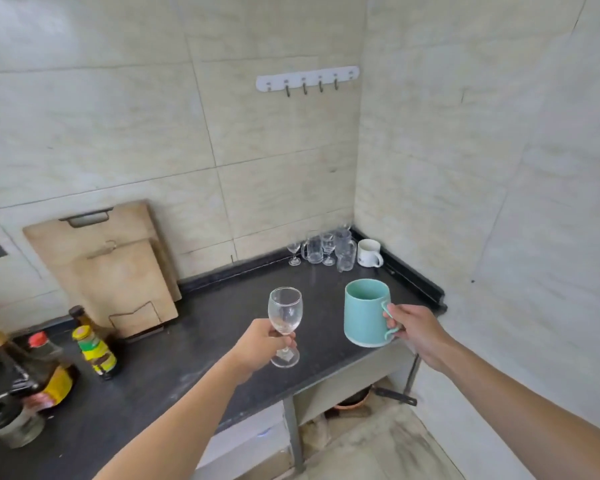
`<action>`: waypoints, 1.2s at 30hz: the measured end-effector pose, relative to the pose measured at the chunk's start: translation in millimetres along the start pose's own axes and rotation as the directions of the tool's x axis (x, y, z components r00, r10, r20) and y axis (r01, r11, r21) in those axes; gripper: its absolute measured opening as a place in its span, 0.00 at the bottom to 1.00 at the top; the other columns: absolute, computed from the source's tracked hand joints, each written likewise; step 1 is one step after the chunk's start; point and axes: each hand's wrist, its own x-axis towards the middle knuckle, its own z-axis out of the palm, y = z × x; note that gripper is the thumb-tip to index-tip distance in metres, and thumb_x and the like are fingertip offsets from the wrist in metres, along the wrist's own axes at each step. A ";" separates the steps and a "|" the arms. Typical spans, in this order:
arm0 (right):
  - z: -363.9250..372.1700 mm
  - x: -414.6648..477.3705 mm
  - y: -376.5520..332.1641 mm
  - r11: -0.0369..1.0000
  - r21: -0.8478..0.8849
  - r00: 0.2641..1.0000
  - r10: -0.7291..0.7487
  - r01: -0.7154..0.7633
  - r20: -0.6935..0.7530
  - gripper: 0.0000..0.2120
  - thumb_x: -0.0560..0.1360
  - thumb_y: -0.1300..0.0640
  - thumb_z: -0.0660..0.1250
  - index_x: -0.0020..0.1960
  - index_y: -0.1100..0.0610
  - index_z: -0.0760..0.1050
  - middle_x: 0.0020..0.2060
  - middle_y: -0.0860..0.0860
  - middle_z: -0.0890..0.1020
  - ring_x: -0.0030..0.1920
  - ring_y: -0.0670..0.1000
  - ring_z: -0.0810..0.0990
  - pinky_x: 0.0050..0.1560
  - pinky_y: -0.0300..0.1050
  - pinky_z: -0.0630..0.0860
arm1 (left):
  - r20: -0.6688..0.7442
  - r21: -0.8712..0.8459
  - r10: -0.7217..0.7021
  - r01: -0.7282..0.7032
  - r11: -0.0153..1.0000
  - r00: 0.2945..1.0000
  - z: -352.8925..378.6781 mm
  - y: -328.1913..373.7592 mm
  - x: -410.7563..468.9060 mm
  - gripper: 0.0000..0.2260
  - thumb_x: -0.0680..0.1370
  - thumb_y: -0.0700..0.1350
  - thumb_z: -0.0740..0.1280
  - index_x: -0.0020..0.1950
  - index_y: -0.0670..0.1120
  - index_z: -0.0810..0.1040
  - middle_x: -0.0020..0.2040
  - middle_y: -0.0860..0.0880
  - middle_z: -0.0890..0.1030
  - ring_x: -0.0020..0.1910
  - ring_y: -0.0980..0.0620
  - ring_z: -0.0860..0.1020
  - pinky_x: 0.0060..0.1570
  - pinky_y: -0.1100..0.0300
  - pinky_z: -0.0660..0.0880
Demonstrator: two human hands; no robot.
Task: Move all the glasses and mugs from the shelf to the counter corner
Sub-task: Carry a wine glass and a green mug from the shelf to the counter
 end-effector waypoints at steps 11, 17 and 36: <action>-14.1 206.8 30.7 0.996 -0.049 0.995 0.072 -0.069 0.072 0.21 0.78 0.52 0.66 0.27 0.54 0.75 0.33 0.51 0.79 0.44 0.52 0.77 0.61 0.59 0.74 | 0.005 -0.087 -0.137 0.137 0.987 0.991 25.6 1.8 208.9 0.05 0.74 0.31 0.66 0.45 0.40 0.79 0.42 0.43 0.83 0.45 0.49 0.80 0.49 0.59 0.74; 13.3 313.2 26.7 0.989 -0.093 0.970 0.134 -0.117 0.202 0.19 0.79 0.55 0.65 0.29 0.55 0.76 0.33 0.47 0.80 0.46 0.51 0.78 0.65 0.59 0.71 | -0.092 -0.154 -0.285 0.269 0.951 0.954 21.7 -8.7 293.8 0.05 0.72 0.34 0.70 0.46 0.38 0.82 0.44 0.45 0.83 0.45 0.50 0.79 0.51 0.57 0.72; 120.6 492.5 97.0 0.934 -0.120 0.927 0.352 -0.337 0.131 0.12 0.77 0.54 0.68 0.40 0.59 0.84 0.43 0.52 0.85 0.47 0.49 0.77 0.55 0.46 0.71 | -0.123 -0.169 -0.486 0.464 0.869 0.865 -15.4 -120.7 527.4 0.08 0.72 0.36 0.69 0.48 0.35 0.81 0.41 0.44 0.77 0.40 0.48 0.73 0.44 0.57 0.69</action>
